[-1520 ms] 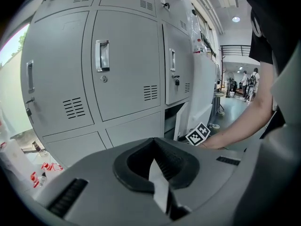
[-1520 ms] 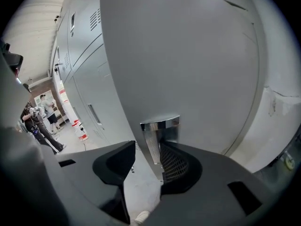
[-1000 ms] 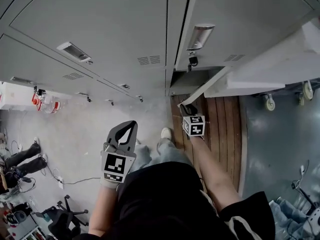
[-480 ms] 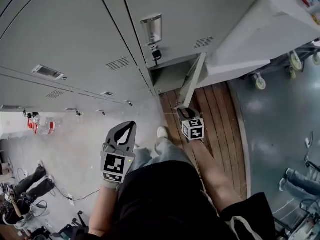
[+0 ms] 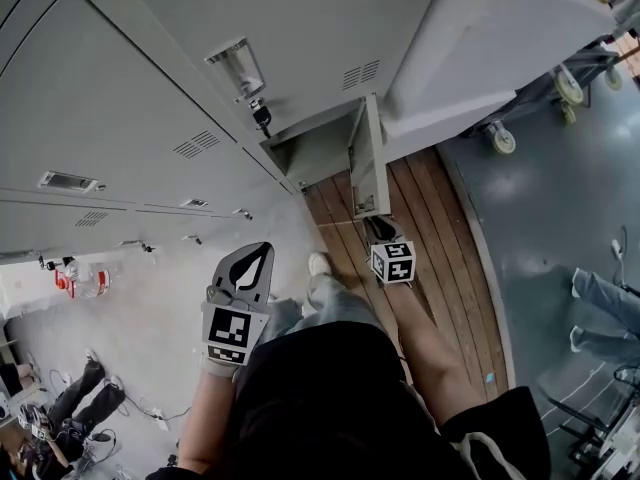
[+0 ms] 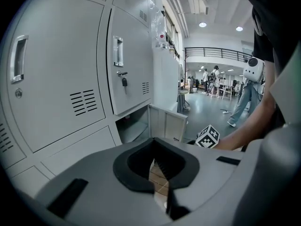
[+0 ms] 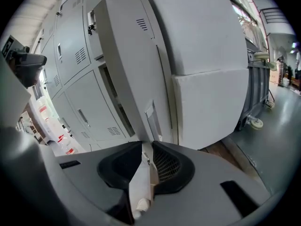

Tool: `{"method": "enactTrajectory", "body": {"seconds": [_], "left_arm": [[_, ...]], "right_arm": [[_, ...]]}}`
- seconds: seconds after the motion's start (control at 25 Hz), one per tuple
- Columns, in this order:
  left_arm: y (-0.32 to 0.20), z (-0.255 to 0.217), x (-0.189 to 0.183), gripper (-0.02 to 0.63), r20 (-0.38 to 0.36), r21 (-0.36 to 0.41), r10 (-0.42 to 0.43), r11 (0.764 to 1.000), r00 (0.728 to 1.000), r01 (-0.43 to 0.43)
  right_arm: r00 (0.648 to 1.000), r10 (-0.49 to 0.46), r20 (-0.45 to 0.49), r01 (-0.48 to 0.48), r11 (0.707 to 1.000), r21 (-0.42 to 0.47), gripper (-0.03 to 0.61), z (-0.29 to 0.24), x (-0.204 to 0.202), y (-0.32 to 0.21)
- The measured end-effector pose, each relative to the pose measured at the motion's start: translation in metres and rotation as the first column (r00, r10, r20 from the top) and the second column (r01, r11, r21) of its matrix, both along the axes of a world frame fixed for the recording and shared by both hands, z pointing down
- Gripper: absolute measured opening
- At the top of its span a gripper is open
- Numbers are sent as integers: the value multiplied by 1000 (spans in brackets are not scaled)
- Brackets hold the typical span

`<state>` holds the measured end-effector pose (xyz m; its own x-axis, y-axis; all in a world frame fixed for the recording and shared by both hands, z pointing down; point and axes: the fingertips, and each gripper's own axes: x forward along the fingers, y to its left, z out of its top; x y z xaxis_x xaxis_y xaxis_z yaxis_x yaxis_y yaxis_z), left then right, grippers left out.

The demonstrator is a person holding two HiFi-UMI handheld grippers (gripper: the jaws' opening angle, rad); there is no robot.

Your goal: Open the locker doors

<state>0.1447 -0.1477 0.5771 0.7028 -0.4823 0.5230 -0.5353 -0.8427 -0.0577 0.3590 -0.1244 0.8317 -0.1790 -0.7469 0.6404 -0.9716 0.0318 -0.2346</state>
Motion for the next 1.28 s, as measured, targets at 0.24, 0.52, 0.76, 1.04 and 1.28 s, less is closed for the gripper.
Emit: {"method": "enactTrajectory", "body": {"seconds": [0.24, 0.52, 0.76, 1.04, 1.28], "left_arm": [[1, 1, 11, 17, 9, -4, 30, 1000, 1000, -30], [-1, 1, 19, 17, 18, -1, 60, 998, 998, -60], [-2, 2, 19, 17, 19, -2, 68, 998, 998, -68], [-3, 3, 12, 17, 23, -4, 67, 998, 998, -67], [-3, 3, 3, 17, 31, 0, 67, 998, 997, -67]], "right_arm": [[996, 84, -7, -84, 996, 4, 97, 0, 34, 10], [981, 194, -21, -194, 981, 4, 64, -1, 71, 15], [961, 276, -34, -276, 961, 8, 41, -2, 102, 15], [939, 340, -52, -340, 940, 7, 41, -3, 132, 11], [930, 362, -64, -362, 932, 4, 41, -3, 145, 8]]}}
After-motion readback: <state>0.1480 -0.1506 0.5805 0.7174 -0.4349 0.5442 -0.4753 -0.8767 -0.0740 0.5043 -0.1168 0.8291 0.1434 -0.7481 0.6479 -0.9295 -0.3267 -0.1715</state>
